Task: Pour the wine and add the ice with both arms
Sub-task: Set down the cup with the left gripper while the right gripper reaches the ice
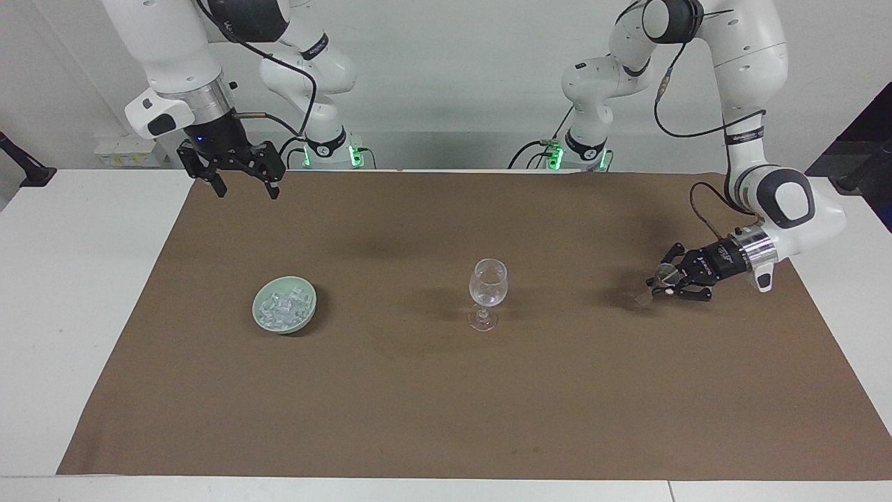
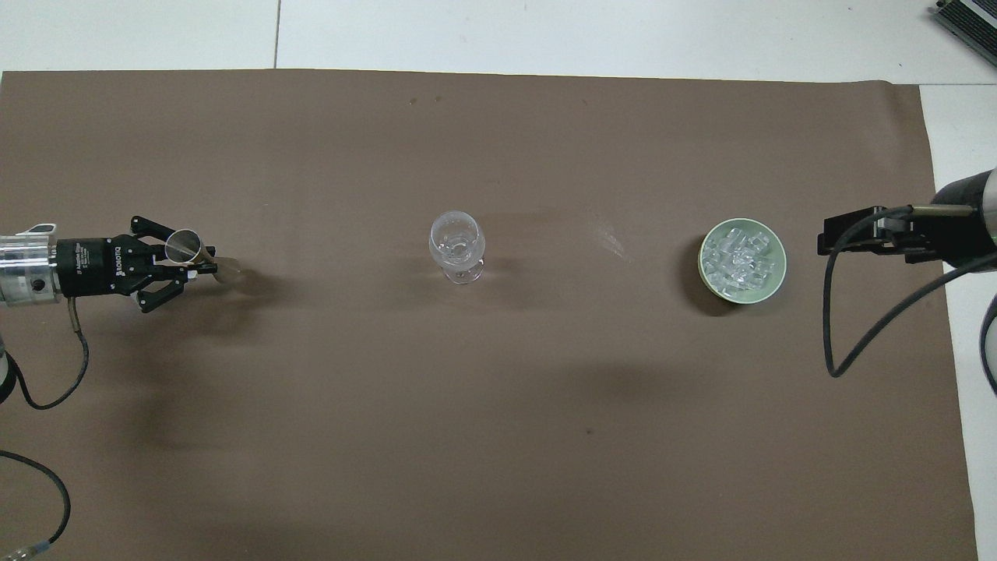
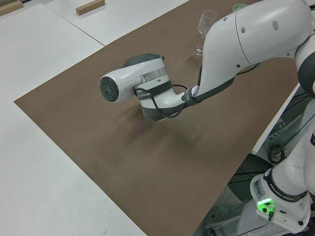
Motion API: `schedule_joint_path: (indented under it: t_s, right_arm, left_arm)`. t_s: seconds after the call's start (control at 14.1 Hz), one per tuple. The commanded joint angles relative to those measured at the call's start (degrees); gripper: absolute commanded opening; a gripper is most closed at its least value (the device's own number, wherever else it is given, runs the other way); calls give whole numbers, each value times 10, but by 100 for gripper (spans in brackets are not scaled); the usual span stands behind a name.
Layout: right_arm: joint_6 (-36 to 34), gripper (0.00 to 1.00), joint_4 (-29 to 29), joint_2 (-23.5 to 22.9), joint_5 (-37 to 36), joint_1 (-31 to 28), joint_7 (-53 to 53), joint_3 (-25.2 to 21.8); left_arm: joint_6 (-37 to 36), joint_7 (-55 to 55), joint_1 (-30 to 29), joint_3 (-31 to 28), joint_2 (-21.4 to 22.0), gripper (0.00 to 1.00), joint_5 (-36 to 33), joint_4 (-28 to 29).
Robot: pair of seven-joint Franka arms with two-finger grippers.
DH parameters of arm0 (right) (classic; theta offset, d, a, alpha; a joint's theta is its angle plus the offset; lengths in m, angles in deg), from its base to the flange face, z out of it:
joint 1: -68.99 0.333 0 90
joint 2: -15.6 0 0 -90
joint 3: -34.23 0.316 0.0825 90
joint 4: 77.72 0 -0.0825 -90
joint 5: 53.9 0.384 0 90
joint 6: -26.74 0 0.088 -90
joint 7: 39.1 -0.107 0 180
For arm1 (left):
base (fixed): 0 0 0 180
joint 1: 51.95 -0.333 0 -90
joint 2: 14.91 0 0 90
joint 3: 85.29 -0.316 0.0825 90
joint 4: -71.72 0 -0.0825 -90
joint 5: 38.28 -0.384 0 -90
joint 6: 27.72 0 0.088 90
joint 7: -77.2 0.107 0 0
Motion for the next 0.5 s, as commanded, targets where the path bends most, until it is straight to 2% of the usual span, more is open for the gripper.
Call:
schedule_joint_path:
  t_s: [0.0, 0.14, 0.28, 0.43]
  right_arm:
    - [30, 100, 1, -4, 11, -4, 20, 2]
    - [84, 100, -15, -1, 11, 0, 21, 3]
    - [83, 100, -19, -1, 5, 1, 21, 3]
    - [107, 100, -64, -7, 4, 0, 34, 3]
  left_arm:
    - [-3, 45, 1, -5, -14, 0, 16, 7]
    - [4, 50, 1, -5, -14, 0, 16, 12]
    - [6, 76, 0, -6, -16, 0, 16, 21]
    - [13, 85, 0, -9, -20, 0, 16, 26]
